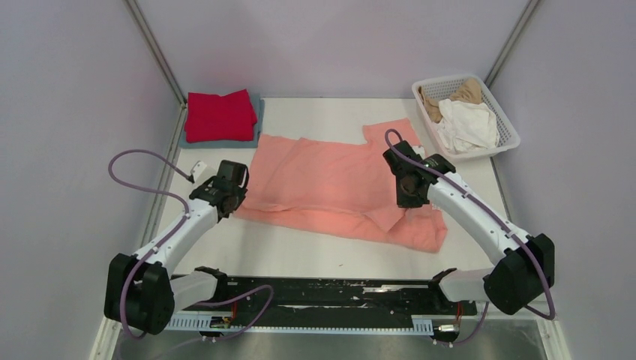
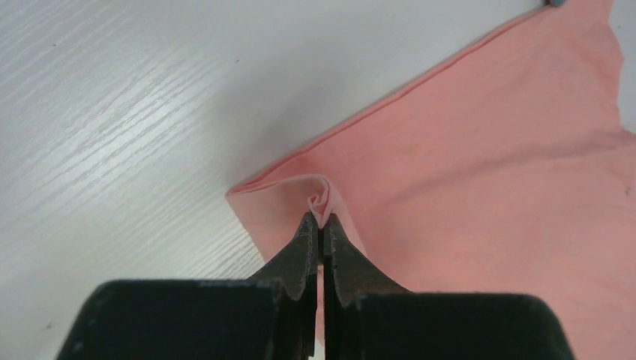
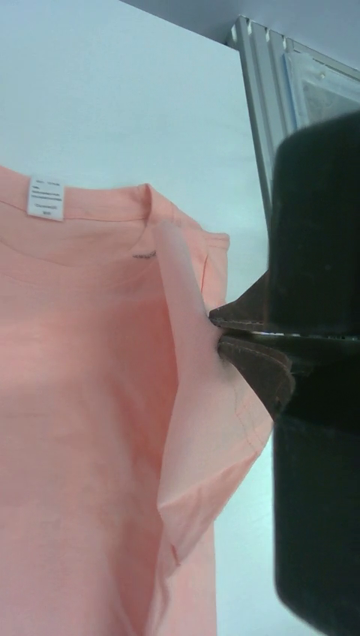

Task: Fold and stack the t-shirts
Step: Fold the flattened tshirt in 1/3 of the way

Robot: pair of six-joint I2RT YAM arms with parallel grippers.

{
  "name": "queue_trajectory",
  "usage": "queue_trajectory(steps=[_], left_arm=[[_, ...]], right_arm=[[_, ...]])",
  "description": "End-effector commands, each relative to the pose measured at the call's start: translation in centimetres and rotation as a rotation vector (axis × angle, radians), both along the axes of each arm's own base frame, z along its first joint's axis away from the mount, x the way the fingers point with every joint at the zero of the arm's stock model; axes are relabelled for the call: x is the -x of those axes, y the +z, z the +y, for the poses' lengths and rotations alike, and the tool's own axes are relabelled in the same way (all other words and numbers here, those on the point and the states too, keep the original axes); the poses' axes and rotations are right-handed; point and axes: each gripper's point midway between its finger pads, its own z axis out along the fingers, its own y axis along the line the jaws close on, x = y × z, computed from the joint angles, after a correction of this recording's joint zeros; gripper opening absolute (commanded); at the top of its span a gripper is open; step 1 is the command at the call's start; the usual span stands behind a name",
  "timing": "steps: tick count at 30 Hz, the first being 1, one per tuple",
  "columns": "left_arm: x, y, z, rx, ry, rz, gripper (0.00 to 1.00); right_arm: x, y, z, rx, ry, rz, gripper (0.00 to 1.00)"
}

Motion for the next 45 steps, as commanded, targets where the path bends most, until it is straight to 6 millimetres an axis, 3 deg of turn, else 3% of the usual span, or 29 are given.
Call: queue_trajectory(steps=[1, 10, 19, 22, 23, 24, 25, 26, 27, 29, 31, 33, 35, 36, 42, 45], left_arm=[[-3.4, 2.0, -0.1, -0.002, -0.011, -0.092, 0.0], [-6.1, 1.5, -0.2, -0.012, -0.02, -0.085, 0.0], [-7.2, -0.4, 0.7, -0.017, 0.021, -0.019, 0.01], [-7.6, -1.4, 0.9, -0.002, 0.029, 0.01, 0.26], [-7.8, -1.3, 1.0, 0.006, 0.034, 0.008, 0.44], [-8.0, -1.3, 0.9, 0.014, 0.026, 0.007, 0.53], [-8.1, -1.1, 1.1, 0.006, 0.012, 0.005, 0.71], [-8.1, -0.7, 1.2, 0.001, 0.012, 0.001, 0.8], [-8.2, -0.1, 1.6, -0.017, 0.016, -0.008, 0.94], [-8.0, 1.2, 1.9, -0.034, 0.015, -0.035, 0.99], [-8.0, 2.4, 1.7, -0.026, -0.012, -0.071, 1.0], [-7.9, 3.3, 0.8, 0.002, -0.063, -0.102, 1.0], [-7.7, 3.6, -0.2, 0.034, -0.127, -0.109, 1.0], [-7.6, 3.5, -0.5, 0.036, -0.156, -0.101, 1.0], [-6.5, 1.8, -4.6, 0.138, -0.385, -0.069, 1.0], [-6.3, 1.5, -7.2, 0.202, -0.511, -0.109, 1.0]], right_arm=[[-4.2, 2.1, 0.0, 0.002, 0.007, -0.132, 0.0], [-6.4, 1.1, -1.1, 0.047, -0.007, -0.112, 0.02], [-10.3, -1.2, -1.2, 0.054, -0.008, -0.081, 0.08], [-12.1, -2.4, -1.7, 0.093, -0.002, -0.055, 0.13], [-12.9, -2.9, -2.2, 0.118, -0.019, -0.067, 0.14], [-14.0, -3.3, -2.6, 0.128, -0.031, -0.079, 0.19], [-15.0, -3.8, -2.4, 0.115, -0.026, -0.078, 0.24], [-16.1, -4.0, -2.1, 0.109, -0.021, -0.084, 0.31], [-17.4, -3.8, -1.8, 0.113, -0.017, -0.106, 0.39], [-19.9, -2.7, -1.7, 0.126, -0.023, -0.178, 0.6], [-21.0, -1.2, -2.1, 0.139, -0.079, -0.24, 0.83], [-20.4, 0.3, -3.0, 0.151, -0.14, -0.293, 0.99], [-18.3, 1.9, -3.9, 0.121, -0.223, -0.355, 1.0], [-16.5, 1.1, -3.8, 0.078, -0.233, -0.348, 1.0], [-9.0, -2.2, 3.5, -0.419, 0.025, -0.278, 1.0], [-6.6, -3.8, 6.5, -0.604, 0.114, -0.237, 1.0]])
